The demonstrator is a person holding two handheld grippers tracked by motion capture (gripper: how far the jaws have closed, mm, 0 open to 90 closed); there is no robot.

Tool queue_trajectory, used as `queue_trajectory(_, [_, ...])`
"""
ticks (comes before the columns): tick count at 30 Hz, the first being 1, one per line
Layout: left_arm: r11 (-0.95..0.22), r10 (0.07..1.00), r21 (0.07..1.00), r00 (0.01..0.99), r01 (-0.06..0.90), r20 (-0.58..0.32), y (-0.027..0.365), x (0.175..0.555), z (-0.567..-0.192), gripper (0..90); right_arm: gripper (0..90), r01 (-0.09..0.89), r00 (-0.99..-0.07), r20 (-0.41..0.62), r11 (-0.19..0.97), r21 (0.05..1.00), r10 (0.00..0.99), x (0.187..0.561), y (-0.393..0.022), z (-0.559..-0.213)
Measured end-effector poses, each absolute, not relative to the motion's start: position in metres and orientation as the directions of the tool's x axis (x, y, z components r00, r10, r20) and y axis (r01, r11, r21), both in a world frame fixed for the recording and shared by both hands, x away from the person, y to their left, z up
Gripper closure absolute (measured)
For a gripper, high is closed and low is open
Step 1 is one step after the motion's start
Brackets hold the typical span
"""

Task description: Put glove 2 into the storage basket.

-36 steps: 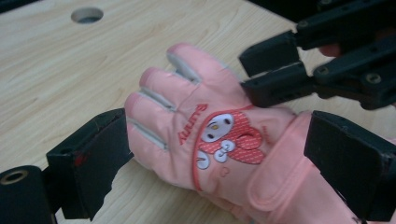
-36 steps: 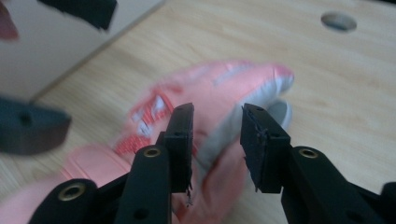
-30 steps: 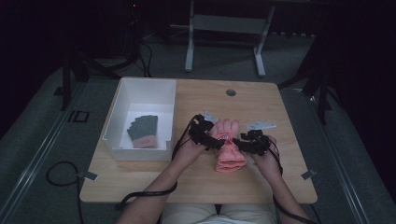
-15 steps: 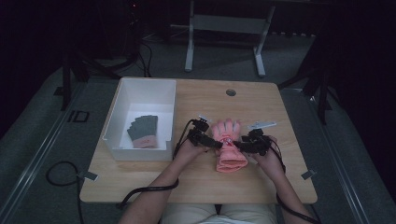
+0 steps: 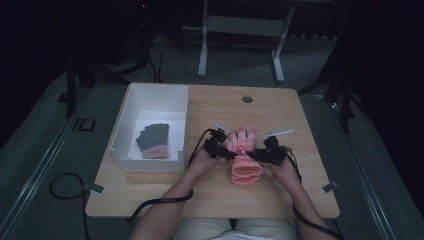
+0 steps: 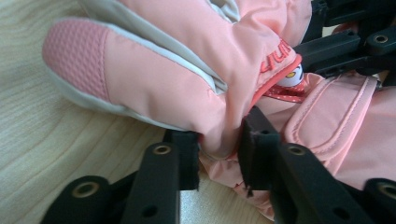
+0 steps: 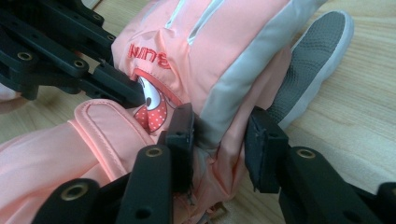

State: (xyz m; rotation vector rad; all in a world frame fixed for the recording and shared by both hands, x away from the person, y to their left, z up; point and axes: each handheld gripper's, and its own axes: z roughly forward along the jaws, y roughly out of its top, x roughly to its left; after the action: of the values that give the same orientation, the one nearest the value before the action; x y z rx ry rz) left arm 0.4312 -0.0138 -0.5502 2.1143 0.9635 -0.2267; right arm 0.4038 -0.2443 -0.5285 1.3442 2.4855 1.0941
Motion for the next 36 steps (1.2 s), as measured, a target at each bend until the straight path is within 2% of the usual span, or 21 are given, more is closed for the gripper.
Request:
queue_trajectory(17, [-0.429, 0.567, 0.609, 0.723, 0.667, -0.393, -0.015, 0.423, -0.521, 77.0, 71.8, 0.648, -0.598, 0.205, 0.317, 0.692, 0.774, 0.391, -0.242, -0.513])
queue_trajectory(36, [-0.483, 0.578, 0.636, 0.765, 0.602, -0.285, 0.012, 0.412, -0.430, 76.9, 71.9, 0.562, -0.640, 0.212, 0.261, 0.785, 0.739, 0.379, -0.223, -0.446])
